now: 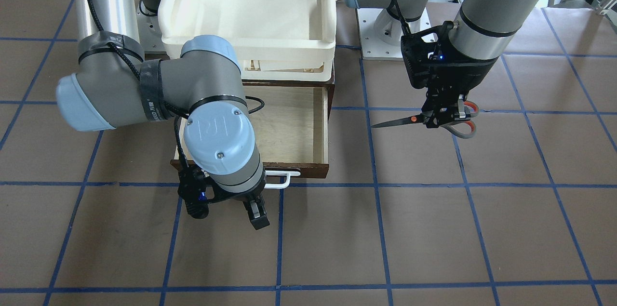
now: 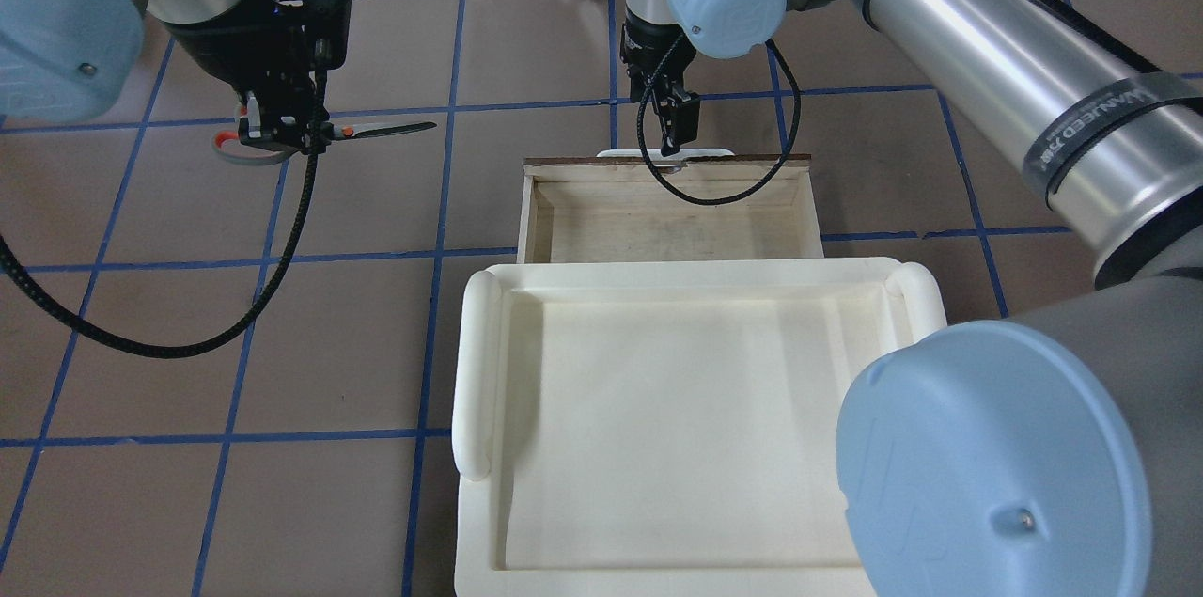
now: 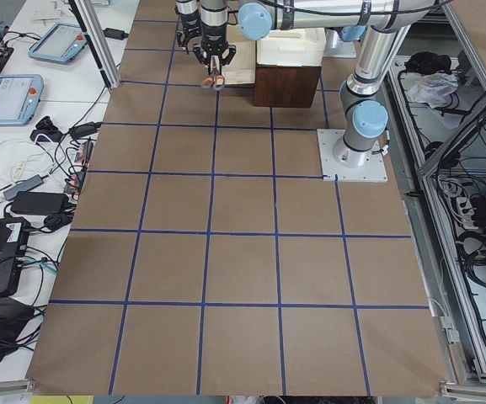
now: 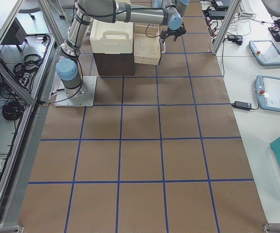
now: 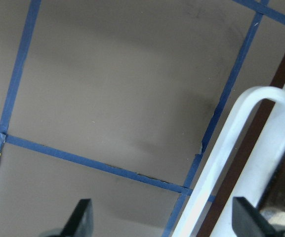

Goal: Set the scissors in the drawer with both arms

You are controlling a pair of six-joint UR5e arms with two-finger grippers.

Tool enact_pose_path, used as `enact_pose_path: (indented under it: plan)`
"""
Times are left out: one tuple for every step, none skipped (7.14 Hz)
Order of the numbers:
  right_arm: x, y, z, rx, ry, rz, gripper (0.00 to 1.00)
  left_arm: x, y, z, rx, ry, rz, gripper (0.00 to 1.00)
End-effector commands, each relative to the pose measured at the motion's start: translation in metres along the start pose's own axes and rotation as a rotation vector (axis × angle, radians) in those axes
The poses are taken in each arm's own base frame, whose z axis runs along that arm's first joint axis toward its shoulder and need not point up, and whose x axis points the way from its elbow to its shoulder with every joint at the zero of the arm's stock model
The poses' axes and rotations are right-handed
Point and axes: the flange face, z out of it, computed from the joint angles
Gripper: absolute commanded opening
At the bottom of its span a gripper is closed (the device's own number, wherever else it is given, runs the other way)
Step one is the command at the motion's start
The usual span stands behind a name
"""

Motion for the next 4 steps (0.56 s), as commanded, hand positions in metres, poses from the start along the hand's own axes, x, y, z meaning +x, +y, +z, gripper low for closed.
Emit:
enact_pose_path:
  plan:
    - [0.027, -0.015, -0.06, 0.069, -0.045, -0.114, 1.0, 0.001, 0.0, 0.0, 0.0, 0.001, -0.001, 0.08]
    - [0.044, -0.051, -0.09, 0.076, -0.049, -0.238, 1.0, 0.0, -0.003, 0.001, 0.002, 0.002, -0.001, 0.08]
    - [0.067, -0.087, -0.114, 0.085, -0.051, -0.347, 1.0, 0.003, -0.025, 0.005, 0.002, 0.006, -0.012, 0.07]
    - [0.092, -0.113, -0.128, 0.12, -0.047, -0.509, 1.0, 0.002, -0.05, 0.003, 0.008, -0.01, -0.05, 0.07]
